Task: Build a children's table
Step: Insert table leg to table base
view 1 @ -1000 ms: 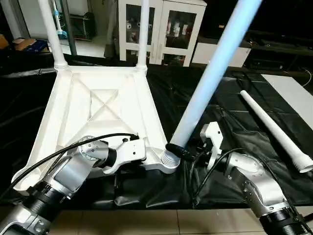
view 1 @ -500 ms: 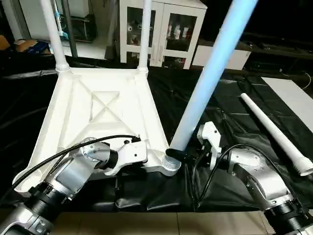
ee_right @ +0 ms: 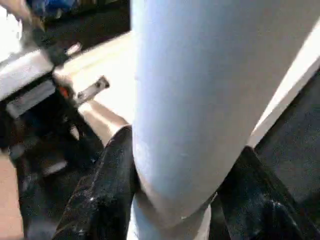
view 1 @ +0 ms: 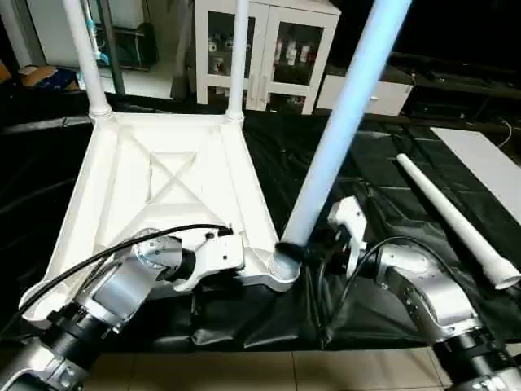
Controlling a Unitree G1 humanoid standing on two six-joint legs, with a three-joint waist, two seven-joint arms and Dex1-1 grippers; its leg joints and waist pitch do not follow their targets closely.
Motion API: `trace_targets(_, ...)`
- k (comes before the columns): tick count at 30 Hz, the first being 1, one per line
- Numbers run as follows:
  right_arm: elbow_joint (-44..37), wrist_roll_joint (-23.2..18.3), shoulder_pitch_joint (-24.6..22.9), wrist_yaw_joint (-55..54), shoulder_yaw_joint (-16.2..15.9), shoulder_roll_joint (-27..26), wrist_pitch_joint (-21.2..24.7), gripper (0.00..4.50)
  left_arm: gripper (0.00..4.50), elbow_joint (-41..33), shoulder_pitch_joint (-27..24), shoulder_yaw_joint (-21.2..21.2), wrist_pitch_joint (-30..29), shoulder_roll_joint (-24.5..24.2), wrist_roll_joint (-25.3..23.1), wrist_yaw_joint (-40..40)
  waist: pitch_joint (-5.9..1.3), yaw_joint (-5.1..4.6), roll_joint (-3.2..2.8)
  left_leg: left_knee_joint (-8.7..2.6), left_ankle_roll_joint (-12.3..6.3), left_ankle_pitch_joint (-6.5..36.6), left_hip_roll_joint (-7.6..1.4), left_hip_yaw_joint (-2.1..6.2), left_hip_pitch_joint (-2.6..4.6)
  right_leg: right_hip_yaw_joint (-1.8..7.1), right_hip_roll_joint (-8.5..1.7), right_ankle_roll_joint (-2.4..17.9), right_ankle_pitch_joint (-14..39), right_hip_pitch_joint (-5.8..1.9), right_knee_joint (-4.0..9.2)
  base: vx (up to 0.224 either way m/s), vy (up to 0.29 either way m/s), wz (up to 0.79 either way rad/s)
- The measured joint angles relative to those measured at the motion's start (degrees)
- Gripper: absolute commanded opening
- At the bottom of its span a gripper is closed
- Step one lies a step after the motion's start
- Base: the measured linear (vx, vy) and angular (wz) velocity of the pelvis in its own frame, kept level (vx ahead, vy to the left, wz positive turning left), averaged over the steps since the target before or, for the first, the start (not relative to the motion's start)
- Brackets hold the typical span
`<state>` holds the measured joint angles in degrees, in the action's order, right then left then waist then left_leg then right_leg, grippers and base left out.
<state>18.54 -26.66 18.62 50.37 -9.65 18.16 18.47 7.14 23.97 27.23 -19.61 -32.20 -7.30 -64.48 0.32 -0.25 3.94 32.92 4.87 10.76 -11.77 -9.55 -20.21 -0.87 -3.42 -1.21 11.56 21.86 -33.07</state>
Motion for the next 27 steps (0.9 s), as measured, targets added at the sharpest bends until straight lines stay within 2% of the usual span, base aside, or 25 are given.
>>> trace_targets(7,4.79,-4.6,3.46,-0.2,3.18,-0.62,7.29,1.84,0.0,0.18,0.21,-0.06,0.0,0.16,-0.22,0.37,0.12,-0.2,-0.11,0.02,0.0,0.0,0.02,0.0,-0.1,0.01,-0.02,0.0,0.0,0.08,0.08,0.0,0.0,0.0)
trace_targets(10,5.37,-4.71,4.64,-0.02,3.47,-0.28,9.45,1.84,0.0,0.17,0.23,-0.04,0.0,0.23,-0.11,0.37,0.15,-0.21,-0.15,0.02,0.0,0.0,0.03,0.0,-0.1,0.01,-0.03,0.0,0.0,0.08,0.08,0.0,0.0,0.0)
trace_targets(16,4.72,-1.9,7.02,4.07,-1.46,3.58,6.74,1.84,0.0,-0.02,0.29,0.02,0.0,0.66,0.25,0.34,0.25,0.22,-0.32,-0.01,0.0,0.0,0.03,-0.05,-0.16,0.03,-0.04,0.0,0.0,0.09,0.06,0.0,0.0,0.0)
trace_targets(19,4.37,-0.14,7.86,5.95,-2.64,4.46,5.59,1.84,0.0,-0.16,0.29,0.08,0.0,0.64,0.34,0.25,0.27,0.4,-0.36,-0.05,0.0,0.0,0.02,-0.06,-0.16,0.03,-0.04,0.01,0.0,0.1,0.02,0.0,0.0,0.0)
trace_targets(24,2.35,3.86,9.54,8.93,-6.46,6.63,1.74,1.84,0.0,-0.45,0.29,0.08,0.0,0.47,0.46,0.12,0.42,0.47,-0.57,-0.16,0.0,0.0,0.01,-0.08,-0.19,0.02,-0.04,0.01,-0.01,0.13,0.0,0.0,0.0,0.0)
trace_targets(27,1.92,4.08,9.87,9.47,-7.19,7.32,0.89,1.84,0.0,-0.77,0.28,0.09,0.0,0.4,0.5,-0.09,0.49,0.49,-0.48,-0.25,0.0,0.0,0.01,-0.13,-0.21,0.04,-0.03,0.01,-0.01,0.15,0.0,0.0,0.0,0.0)
